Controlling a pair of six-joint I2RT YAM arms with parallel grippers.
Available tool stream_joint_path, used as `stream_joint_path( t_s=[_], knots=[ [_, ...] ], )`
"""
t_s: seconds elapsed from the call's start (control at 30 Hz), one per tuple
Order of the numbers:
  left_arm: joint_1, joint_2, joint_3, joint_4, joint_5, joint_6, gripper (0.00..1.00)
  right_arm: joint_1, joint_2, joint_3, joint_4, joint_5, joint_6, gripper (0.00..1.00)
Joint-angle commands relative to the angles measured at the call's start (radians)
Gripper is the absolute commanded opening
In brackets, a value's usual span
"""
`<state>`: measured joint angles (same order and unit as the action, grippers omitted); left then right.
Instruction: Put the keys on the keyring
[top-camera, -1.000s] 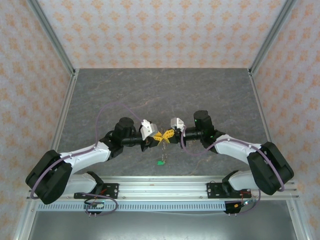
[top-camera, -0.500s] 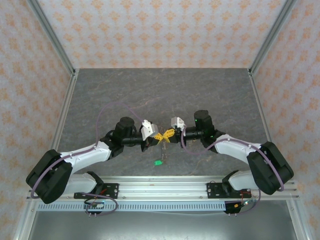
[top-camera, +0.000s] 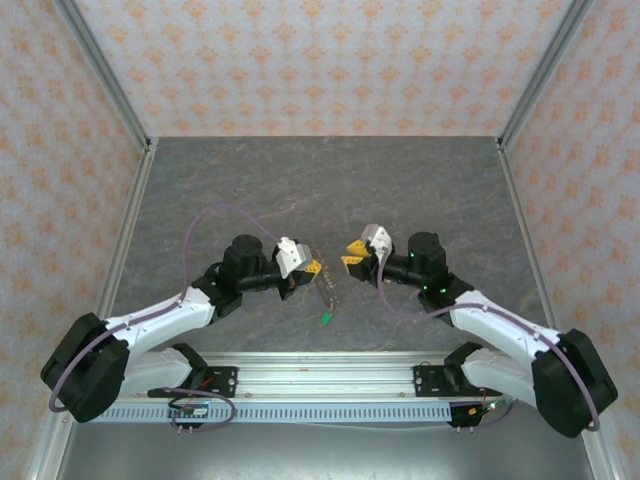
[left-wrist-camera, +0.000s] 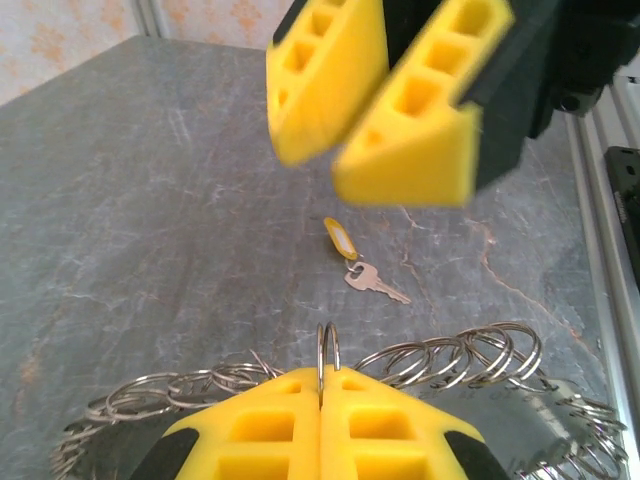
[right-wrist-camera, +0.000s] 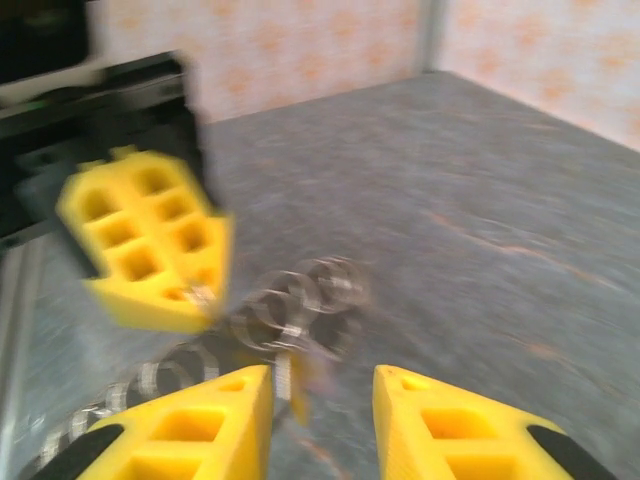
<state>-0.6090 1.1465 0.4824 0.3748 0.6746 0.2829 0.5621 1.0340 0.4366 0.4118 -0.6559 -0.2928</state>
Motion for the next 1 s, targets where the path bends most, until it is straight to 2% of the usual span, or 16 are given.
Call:
stream_joint_path(
  t_s=[0.0, 0.17, 0.23, 0.43, 0.57, 0.7, 0.97],
  knots=[
    [-0.005, -0.053, -0.016, 0.014, -0.059, 0.004, 0.0, 0.0, -0.063, -0.008, -0.084, 0.417, 0.3, 0.29],
    [-0.005, -0.105, -0.027, -0.017, -0.085, -0.011, 0.0, 0.0, -0.071, 0.107, -0.457, 0.673, 0.571, 0.32],
    [-0.005, -0.122, -0.035, -0.025, -0.096, -0.02, 0.0, -0.001, -0.058, 0.129, -0.558, 0.715, 0.626, 0.33],
    [-0.005, -0.167, -0.056, -0.046, -0.104, -0.051, 0.0, -0.003, 0.008, 0.141, -0.684, 0.696, 0.729, 0.35],
    [-0.005, -0.194, -0.073, -0.05, -0.114, -0.068, 0.0, -0.002, 0.089, 0.155, -0.703, 0.55, 0.732, 0.35],
    [-0.005, -0.227, -0.091, -0.046, -0.131, -0.081, 0.0, -0.004, 0.165, 0.171, -0.719, 0.465, 0.728, 0.31],
    [-0.005, -0.238, -0.098, -0.047, -0.139, -0.094, 0.0, -0.004, 0.246, 0.178, -0.735, 0.519, 0.724, 0.27]
  ],
)
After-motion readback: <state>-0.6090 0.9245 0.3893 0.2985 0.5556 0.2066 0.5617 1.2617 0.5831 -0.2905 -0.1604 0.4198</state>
